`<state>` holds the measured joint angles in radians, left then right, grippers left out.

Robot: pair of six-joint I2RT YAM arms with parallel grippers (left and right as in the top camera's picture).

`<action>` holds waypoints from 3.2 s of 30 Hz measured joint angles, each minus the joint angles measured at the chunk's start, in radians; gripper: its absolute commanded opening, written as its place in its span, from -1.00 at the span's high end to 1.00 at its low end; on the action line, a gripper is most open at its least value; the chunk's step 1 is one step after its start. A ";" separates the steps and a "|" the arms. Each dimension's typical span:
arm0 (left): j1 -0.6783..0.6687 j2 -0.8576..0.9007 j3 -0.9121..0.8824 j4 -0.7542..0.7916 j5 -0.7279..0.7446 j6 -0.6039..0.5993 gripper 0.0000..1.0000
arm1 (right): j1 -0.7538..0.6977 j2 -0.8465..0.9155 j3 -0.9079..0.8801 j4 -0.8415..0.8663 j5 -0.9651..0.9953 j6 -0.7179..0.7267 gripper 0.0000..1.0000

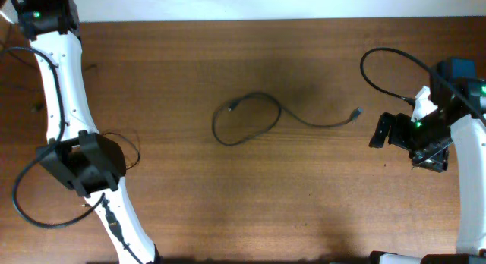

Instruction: Untangle cables

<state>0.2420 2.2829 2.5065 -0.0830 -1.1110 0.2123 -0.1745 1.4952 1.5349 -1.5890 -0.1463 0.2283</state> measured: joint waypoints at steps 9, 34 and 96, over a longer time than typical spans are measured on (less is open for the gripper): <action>-0.046 -0.003 0.008 -0.478 1.001 -0.272 1.00 | 0.000 0.000 0.000 0.000 0.000 0.000 -0.97; 0.119 0.164 0.007 -1.395 0.878 -0.691 -0.98 | 0.000 0.000 0.000 0.000 0.000 0.000 -0.97; -0.551 0.310 -0.189 -1.183 0.862 -1.390 1.00 | 0.000 0.000 0.000 0.000 0.000 0.000 -0.97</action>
<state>-0.3092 2.5927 2.3173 -1.2659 -0.2493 -1.1774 -0.1745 1.4952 1.5349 -1.5890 -0.1463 0.2283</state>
